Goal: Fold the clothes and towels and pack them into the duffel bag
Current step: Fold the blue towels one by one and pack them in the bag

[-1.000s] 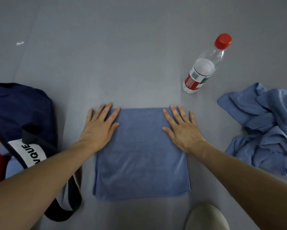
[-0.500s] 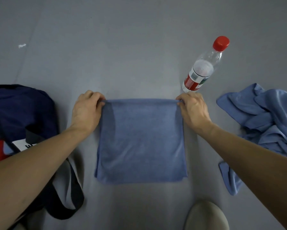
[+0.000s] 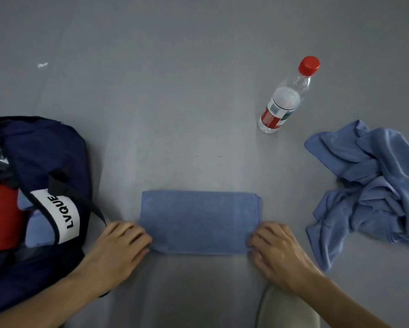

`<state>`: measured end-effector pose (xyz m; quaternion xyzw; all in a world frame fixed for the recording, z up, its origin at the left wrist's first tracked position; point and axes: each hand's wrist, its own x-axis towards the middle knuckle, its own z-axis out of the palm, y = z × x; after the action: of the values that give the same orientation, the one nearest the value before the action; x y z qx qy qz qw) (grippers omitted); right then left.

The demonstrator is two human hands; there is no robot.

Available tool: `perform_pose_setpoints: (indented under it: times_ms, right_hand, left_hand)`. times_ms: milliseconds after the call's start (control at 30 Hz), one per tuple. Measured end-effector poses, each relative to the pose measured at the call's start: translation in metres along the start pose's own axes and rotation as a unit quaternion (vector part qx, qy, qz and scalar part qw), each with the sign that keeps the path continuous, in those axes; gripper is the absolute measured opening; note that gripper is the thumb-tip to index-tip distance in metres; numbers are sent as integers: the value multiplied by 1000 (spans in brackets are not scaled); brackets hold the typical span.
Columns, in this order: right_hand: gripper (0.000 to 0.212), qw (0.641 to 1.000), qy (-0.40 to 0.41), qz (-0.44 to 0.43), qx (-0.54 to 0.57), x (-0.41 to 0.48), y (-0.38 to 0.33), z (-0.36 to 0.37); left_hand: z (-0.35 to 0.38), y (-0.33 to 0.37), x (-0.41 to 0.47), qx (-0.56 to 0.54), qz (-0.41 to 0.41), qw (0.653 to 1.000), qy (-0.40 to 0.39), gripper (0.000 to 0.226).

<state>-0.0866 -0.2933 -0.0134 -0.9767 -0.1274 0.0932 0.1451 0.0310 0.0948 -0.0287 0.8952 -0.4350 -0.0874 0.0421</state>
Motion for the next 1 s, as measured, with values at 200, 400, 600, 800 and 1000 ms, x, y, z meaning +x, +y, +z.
perform_pose_setpoints:
  times_ms: [200,400,600,800,1000]
  right_hand:
    - [44,999,35,12,25,51,-29,15]
    - [69,997,-51,9,-49,95,-24,55]
    - [70,997,-55,27,-54,111,13,46]
    - [47,996,23,81,-24,99,31,22]
    - [37,988,5,145,59,102,46,2]
  left_hand:
    - [3,35,56,-62,-67,996,2,50]
    - [38,55,106,-53,-138,987,-56,65]
    - [40,40,132,-53,-149,987,-35,67]
    - [19,1,131,-52,-110,993,0,53]
    - [-3,-31,131,-95,-142,985,-28,39]
